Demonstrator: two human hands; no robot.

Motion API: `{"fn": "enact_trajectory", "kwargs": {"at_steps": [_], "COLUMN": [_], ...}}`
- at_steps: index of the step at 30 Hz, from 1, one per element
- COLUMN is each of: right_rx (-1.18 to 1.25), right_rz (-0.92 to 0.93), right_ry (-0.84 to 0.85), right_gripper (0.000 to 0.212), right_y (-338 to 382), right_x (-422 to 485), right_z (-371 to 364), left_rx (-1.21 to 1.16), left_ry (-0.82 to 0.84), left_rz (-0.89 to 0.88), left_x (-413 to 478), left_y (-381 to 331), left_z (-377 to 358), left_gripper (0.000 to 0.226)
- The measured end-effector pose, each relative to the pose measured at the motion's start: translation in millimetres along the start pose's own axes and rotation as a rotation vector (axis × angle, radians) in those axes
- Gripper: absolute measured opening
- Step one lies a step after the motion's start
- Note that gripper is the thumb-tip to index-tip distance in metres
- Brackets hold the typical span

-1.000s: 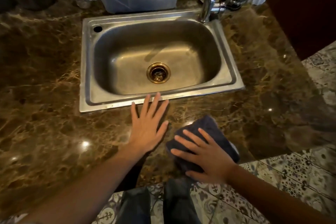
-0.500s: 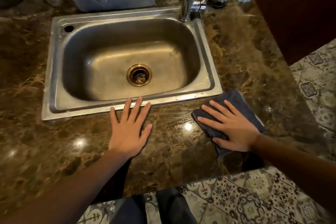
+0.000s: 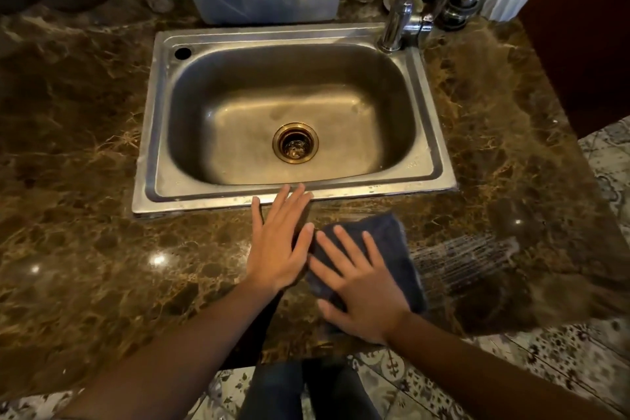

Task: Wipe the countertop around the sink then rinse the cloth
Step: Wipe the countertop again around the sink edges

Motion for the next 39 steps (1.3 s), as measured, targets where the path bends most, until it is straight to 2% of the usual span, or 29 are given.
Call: {"fn": "enact_trajectory", "kwargs": {"at_steps": [3, 6, 13, 15, 22, 25, 27, 29, 30, 32, 36, 39], "right_rx": [0.0, 0.03, 0.001, -0.035, -0.045, -0.046, -0.051, -0.069, -0.066, -0.067, -0.101, -0.138], "right_rz": [0.012, -0.03, 0.073, 0.118, 0.072, 0.038, 0.031, 0.078, 0.083, 0.1, 0.253, 0.397], "right_ry": [-0.012, -0.06, -0.01, 0.001, 0.066, 0.09, 0.117, 0.109, 0.141, 0.152, 0.177, 0.195], "right_gripper": [0.056, 0.055, 0.058, 0.062, 0.074, 0.077, 0.077, 0.076, 0.076, 0.075, 0.072, 0.072], "right_y": [35, 47, 30, 10, -80, -120, -139, -147, -173, -198, -224, -263], "right_x": [18, 25, 13, -2, -73, -97, -115, -123, -139, -150, -156, -165], "right_z": [-6, -10, -12, -11, 6, 16, 19, 17, 19, 23, 28, 31], "left_rx": [-0.181, -0.228, -0.06, 0.016, 0.304, 0.409, 0.389, 0.377, 0.372, 0.379, 0.436, 0.518], "left_ry": [-0.083, -0.108, -0.029, -0.003, 0.092, 0.099, 0.111, 0.182, 0.217, 0.205, 0.223, 0.186], "left_rz": [0.033, 0.046, -0.046, -0.045, -0.004, 0.074, 0.121, 0.038, -0.024, -0.106, -0.077, -0.106], "left_x": [-2, -3, -3, -2, 0, 0, 3, 8, 26, 57, 103, 103], "left_y": [1, 2, 4, 4, -1, -7, -22, -44, -78, -124, -162, -168], "left_z": [4, 7, 7, 5, -4, -10, -19, -30, -57, -84, -122, -144], "left_gripper": [0.051, 0.053, 0.056, 0.057, 0.063, 0.065, 0.065, 0.065, 0.064, 0.064, 0.065, 0.067]}}
Point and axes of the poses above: each hand's wrist, its own x-axis towards the middle knuckle, its own z-axis out of the back of the hand, y = z × x, the point moved 2 cm from there along x, towards the middle knuckle, and after that the axes turned 3 degrees about z, right-handed, at the moved point
